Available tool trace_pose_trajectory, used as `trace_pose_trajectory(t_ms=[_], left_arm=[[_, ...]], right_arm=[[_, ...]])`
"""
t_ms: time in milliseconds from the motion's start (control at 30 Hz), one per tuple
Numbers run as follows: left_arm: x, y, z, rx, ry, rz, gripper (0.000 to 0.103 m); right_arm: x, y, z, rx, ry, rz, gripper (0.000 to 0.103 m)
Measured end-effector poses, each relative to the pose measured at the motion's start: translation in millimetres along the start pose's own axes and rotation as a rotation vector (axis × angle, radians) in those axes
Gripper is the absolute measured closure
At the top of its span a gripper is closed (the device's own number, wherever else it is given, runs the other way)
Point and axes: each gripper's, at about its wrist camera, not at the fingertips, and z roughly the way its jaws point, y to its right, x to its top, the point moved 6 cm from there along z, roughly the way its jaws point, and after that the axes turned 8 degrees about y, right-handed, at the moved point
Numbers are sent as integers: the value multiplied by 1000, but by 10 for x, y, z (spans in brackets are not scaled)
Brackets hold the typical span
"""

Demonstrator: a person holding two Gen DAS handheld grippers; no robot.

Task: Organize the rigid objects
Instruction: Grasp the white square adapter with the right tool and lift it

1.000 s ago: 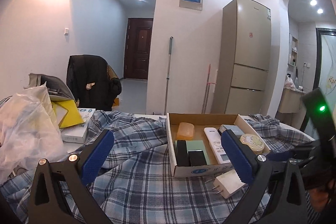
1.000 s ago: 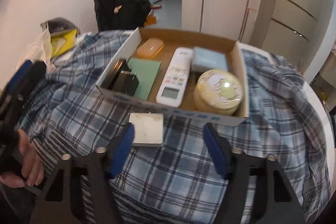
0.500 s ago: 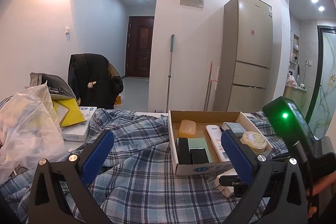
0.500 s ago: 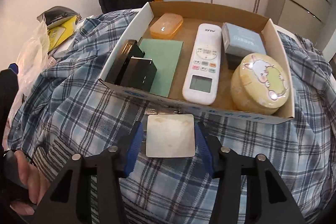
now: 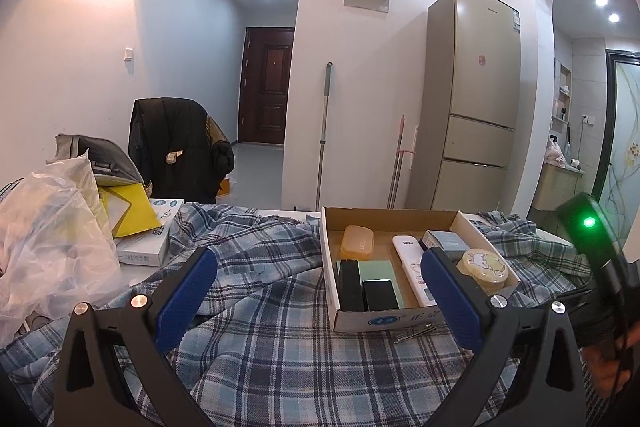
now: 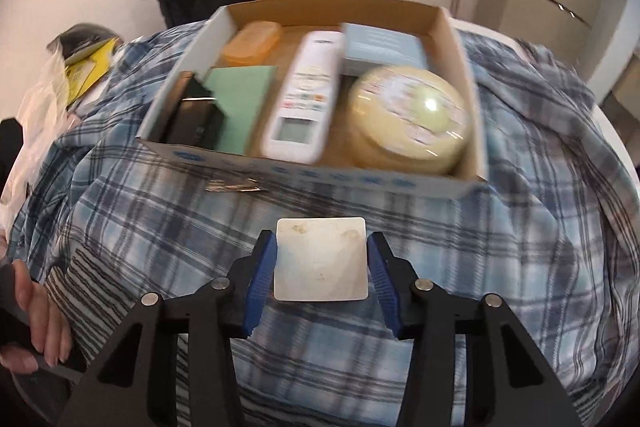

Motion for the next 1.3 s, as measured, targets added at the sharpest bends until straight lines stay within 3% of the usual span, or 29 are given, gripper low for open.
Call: trace_pose_trajectory(t_ms=[267,400,567,967,1067,1167,1300], left_arm=[[-20,18,19,-3,-12,12,0],[-20,16,24,-4,-8,11,0],[-28,23,23,-5,-10,12,0],[-33,20,34,-11,-16,15,0],[-38,19,38,-11,-18,17,0],[-35,21,35,-10,-15,15,0],[-37,19,39,-11,-16,15,0]], right_arm=[[149,111,-244,67,83,-42,49],[265,-41,-88,139,42,-19,56],[218,-45,85,99,6,-23,65],[-159,80,-115,164,-84,-45,65],[-231,2,-139,167,-80,-71,60],[-186,-80,-127,127,-33,-94,42],[-117,-174,-49,46,-3,-162,42]])
